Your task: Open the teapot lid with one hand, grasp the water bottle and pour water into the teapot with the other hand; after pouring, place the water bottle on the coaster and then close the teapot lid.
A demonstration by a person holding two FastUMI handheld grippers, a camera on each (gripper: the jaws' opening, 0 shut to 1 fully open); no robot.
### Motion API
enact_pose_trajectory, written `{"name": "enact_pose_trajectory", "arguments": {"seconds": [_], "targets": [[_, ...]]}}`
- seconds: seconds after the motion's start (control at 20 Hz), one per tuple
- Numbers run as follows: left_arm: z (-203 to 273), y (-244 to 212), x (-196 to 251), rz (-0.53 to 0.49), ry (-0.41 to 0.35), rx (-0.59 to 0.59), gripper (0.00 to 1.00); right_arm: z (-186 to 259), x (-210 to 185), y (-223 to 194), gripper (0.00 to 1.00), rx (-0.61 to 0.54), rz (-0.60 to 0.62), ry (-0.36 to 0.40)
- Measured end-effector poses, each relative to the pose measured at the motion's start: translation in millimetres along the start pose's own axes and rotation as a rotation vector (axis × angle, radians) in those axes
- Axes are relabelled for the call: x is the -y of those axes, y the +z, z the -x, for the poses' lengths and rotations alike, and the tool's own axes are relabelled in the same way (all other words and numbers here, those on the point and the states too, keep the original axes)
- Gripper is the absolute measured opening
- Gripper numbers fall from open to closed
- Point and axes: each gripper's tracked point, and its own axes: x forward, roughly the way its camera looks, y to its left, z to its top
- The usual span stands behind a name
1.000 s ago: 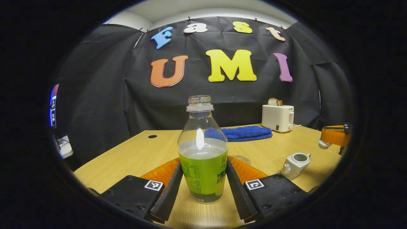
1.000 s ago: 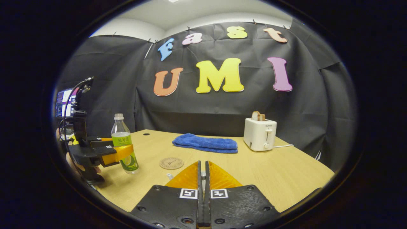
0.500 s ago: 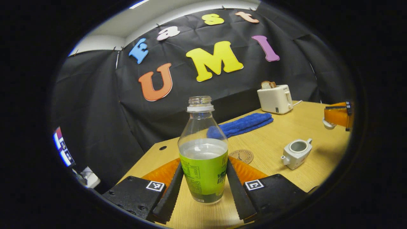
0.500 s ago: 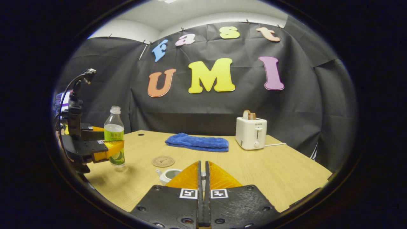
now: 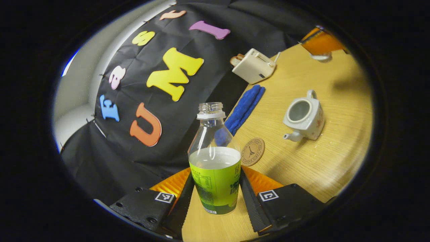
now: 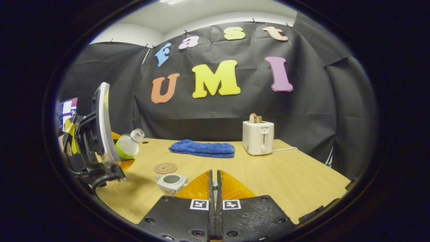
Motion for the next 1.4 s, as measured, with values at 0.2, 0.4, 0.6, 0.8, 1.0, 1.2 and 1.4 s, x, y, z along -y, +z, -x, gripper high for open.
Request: {"name": "enact_pose_trajectory", "arguments": {"seconds": [0.2,0.4,0.6,0.8,1.0,1.2,1.4], "targets": [[11,11,6,-0.147,-0.008,-0.022,0.76,2,21,1,0.0,0.015,0.017,-0.036],[10,27,14,-0.324,-0.018,-0.012,0.76,4,33,-3,0.0,0.006,0.007,-0.039],[4,37,24,-0.471,-0.049,0.001,0.76,7,38,-8,0.0,0.0,-0.019,-0.038],[0,31,21,-0.584,-0.036,-0.061,0.73,10,40,-6,0.0,0.012,-0.015,-0.04],[0,37,10,-0.713,0.006,-0.085,0.73,10,43,-10,0.0,0.008,-0.028,-0.035],[2,43,9,-0.814,0.029,-0.091,0.76,11,49,-10,0.0,0.002,-0.052,-0.034],[1,50,8,-0.892,0.048,-0.094,0.76,14,51,-7,0.0,0.018,-0.057,-0.034]]}}
